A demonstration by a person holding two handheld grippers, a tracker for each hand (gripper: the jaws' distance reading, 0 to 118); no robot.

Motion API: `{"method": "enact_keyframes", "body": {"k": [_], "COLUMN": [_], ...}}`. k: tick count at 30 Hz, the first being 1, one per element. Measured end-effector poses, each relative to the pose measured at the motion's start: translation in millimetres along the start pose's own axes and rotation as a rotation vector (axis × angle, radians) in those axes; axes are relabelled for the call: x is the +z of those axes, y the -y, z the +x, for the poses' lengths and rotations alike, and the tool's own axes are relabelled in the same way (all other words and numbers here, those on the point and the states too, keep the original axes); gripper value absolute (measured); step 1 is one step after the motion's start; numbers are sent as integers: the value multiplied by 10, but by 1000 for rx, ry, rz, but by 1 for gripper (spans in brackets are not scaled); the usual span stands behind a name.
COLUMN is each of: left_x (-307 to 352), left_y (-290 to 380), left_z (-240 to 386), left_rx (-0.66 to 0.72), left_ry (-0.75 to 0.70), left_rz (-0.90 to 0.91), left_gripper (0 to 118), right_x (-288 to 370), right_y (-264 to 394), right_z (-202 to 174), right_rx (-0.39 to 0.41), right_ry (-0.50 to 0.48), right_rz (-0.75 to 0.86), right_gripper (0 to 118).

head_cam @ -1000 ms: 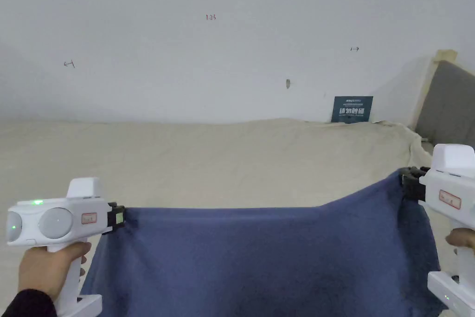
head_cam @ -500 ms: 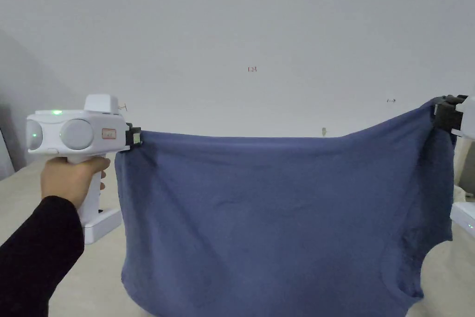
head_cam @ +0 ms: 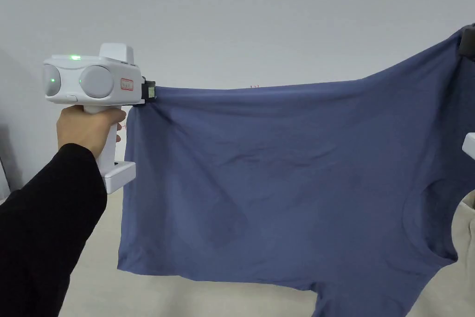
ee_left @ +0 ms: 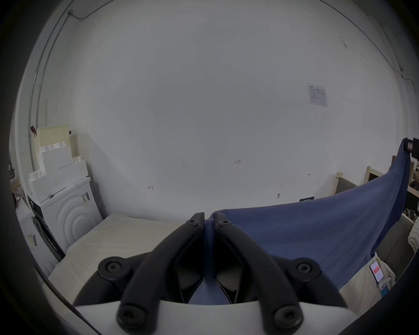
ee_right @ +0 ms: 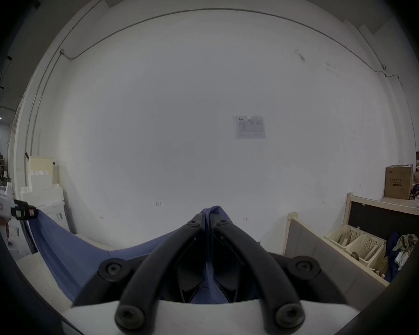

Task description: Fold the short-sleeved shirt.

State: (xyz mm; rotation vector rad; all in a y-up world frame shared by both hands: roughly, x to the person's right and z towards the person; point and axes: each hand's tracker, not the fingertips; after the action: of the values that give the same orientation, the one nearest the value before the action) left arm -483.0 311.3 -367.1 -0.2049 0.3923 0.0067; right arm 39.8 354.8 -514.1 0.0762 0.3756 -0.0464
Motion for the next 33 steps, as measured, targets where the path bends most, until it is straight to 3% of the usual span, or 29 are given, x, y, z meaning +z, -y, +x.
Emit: {"method": "enact_keyframes", "body": {"k": [6,16,24,33], "left_x": [-389,-800,-497,376], "left_y": [334,1621,2722,3807], "left_z": [146,300,218,34], "left_rx": [-28,-53,-44,-8], "left_ry": [16,62,87,104], "left_rz": [-32,-224,-379,-531], "left_gripper": [5,5,5,5], "right_x": [-137,-48,601,1846], "right_y": [267,1573,2551,3378], "right_z": [46,288,343,326], "right_rx": [13,-16,-65,-158], "right_ry": [8,18,-19,-22], "right_rz": [-16,-215,-342,-493], "right_gripper": [1,1,1,1]}}
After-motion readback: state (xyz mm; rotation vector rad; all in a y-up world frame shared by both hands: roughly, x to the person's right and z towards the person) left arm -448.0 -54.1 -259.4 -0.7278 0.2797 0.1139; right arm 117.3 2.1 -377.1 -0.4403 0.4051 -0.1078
